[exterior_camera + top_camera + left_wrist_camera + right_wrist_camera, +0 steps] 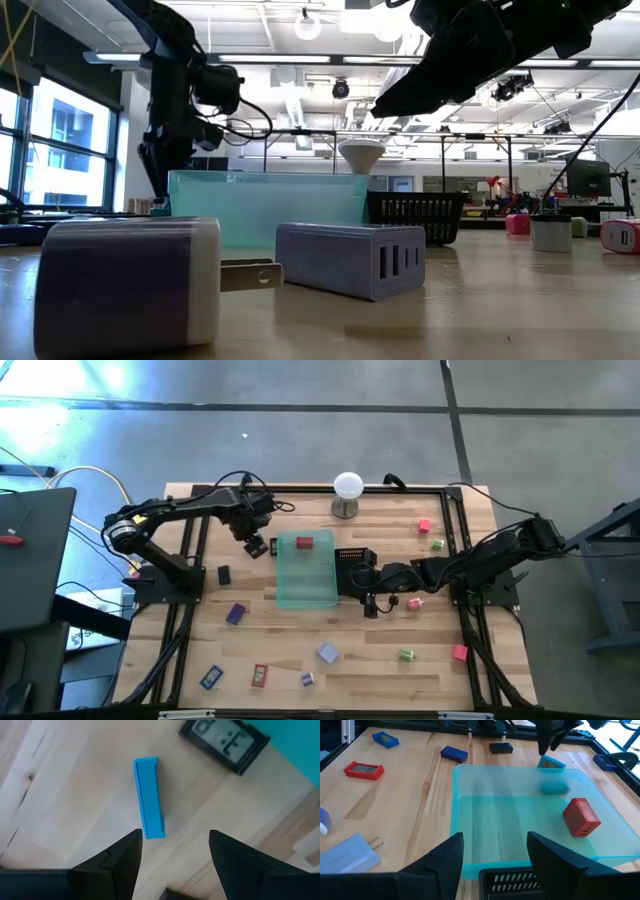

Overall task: Pick & Place Office items
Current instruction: Put the light blue digital clock into the black bin

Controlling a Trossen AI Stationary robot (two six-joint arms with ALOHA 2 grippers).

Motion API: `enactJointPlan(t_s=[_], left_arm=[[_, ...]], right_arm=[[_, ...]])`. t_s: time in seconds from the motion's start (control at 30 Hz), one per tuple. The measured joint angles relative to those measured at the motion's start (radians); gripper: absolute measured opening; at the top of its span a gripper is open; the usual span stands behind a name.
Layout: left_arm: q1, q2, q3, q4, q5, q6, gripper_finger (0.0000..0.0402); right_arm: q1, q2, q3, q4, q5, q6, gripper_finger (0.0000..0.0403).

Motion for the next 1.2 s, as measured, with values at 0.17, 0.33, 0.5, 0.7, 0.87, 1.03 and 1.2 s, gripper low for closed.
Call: enactJointPlan(t_s=[0.17, 0.33, 0.5, 0.7, 0.87, 1.03, 1.2], left_arm=[[0.0, 0.0, -0.04, 0.06, 0.0, 0.0, 0.0222], [0.0, 0.0, -0.08, 0.091, 0.0, -0.002, 0.0222], [0.0, 0.0, -0.109, 0.122, 0.0, -0.003, 0.0222], [0.002, 0.0, -0.125, 0.157, 0.0, -0.003, 0.0222], [0.002, 0.0, -0.125, 0.164, 0.0, -0.03, 0.021], [0.002, 0.0, -0.125, 0.163, -0.01, -0.05, 0.0181], [0.002, 0.0, -0.128, 0.163, -0.021, -0.068, 0.0145]], right_arm=[[0.0, 0.0, 0.0, 0.0, 0.0, 0.0, 0.0206], [0.0, 0.0, 0.0, 0.0, 0.0, 0.0, 0.0206], [0.0, 0.0, 0.0, 0.0, 0.0, 0.0, 0.0206], [0.0, 0.0, 0.0, 0.0, 0.0, 0.0, 0.0206], [0.0, 0.0, 0.0, 0.0, 0.0, 0.0, 0.0206], [0.0, 0.0, 0.0, 0.0, 0.0, 0.006, 0.0206], [0.0, 0.0, 0.0, 0.0, 0.0, 0.014, 0.0206]])
